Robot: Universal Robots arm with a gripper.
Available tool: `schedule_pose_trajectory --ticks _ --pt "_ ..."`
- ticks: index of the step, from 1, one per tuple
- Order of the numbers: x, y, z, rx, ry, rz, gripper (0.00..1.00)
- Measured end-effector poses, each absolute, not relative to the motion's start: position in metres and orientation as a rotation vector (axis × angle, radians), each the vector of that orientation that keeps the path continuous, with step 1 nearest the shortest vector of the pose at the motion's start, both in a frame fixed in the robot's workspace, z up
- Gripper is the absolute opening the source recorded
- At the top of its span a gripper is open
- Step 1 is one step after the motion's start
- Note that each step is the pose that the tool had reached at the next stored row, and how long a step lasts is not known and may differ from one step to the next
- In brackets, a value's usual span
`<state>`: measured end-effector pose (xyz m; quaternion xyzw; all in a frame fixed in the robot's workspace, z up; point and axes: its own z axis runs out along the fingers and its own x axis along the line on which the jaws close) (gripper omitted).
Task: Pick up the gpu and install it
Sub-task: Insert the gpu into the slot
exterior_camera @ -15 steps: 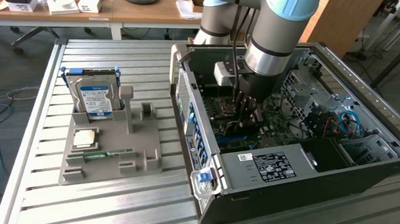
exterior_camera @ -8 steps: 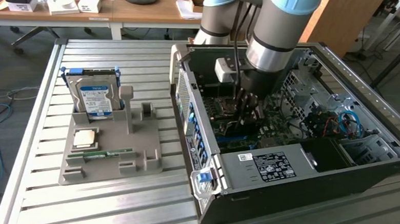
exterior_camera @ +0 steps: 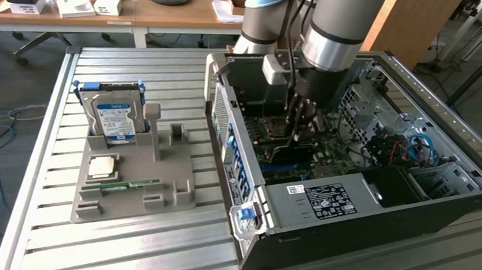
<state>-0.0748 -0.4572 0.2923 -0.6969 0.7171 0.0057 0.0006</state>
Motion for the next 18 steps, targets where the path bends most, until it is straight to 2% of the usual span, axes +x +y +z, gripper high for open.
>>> schedule_pose_trajectory --ticks 12,18 --pt "-0.075 -0.457 0.323 -2.188 2.252 0.018 0.33" --pt "-0.075 -0.457 0.326 -2.188 2.252 0.018 0.33"
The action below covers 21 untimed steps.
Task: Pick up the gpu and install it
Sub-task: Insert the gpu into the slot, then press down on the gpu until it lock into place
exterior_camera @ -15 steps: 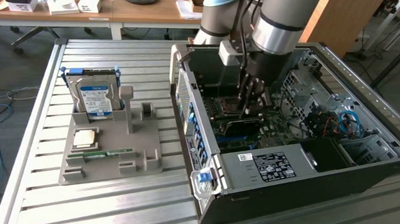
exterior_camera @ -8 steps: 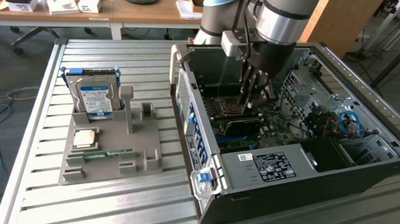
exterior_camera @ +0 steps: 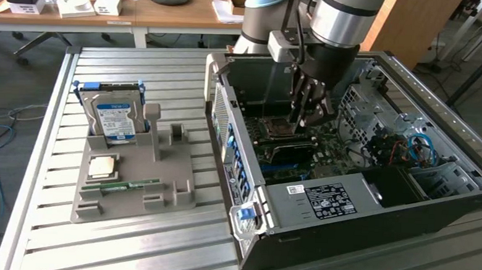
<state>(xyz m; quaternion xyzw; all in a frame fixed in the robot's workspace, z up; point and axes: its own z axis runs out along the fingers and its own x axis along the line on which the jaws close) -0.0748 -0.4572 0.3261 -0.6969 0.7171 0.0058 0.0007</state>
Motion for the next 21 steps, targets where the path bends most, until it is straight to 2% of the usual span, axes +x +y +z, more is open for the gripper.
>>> schedule_pose_trajectory --ticks 21 --pt "-0.0748 -0.4572 0.3292 -2.188 2.252 0.018 0.33"
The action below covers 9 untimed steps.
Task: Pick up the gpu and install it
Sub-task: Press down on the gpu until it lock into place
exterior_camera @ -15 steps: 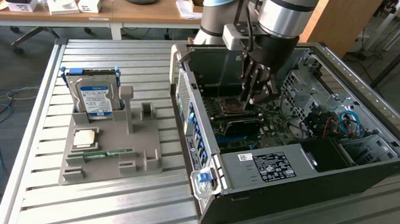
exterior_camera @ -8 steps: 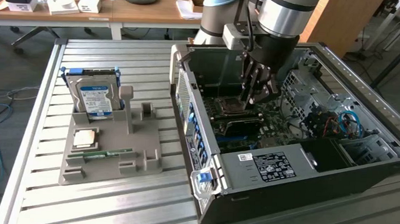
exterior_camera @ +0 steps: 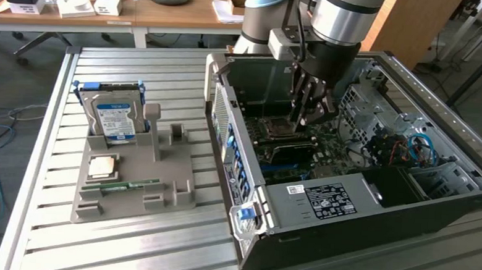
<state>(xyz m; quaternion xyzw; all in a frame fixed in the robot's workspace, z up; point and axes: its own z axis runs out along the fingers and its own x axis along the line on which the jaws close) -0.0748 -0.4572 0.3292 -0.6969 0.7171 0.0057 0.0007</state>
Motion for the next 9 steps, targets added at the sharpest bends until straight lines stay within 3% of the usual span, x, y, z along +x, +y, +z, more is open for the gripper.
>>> schedule_pose_trajectory --ticks 2,5,9 --pt "-0.0748 -0.4572 0.3292 -2.189 2.252 0.018 0.32" --pt "-0.0748 -0.4572 0.3292 -2.188 2.252 0.018 0.14" --pt "-0.0748 -0.4572 0.3292 -2.188 2.252 0.018 0.11"
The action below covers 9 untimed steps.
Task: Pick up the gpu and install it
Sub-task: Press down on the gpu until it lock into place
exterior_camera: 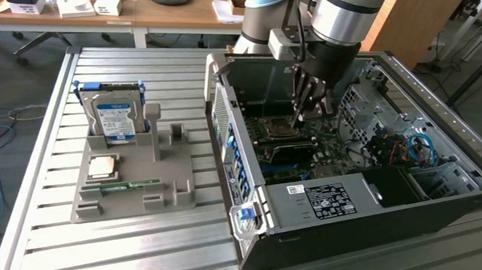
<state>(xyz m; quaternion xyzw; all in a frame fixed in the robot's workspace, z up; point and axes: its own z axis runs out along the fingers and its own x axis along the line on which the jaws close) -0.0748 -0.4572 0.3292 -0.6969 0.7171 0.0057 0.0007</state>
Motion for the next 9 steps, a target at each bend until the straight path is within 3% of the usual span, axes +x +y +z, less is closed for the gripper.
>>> schedule_pose_trajectory --ticks 9 --pt "-0.0748 -0.4572 0.328 -2.188 2.252 0.018 0.11"
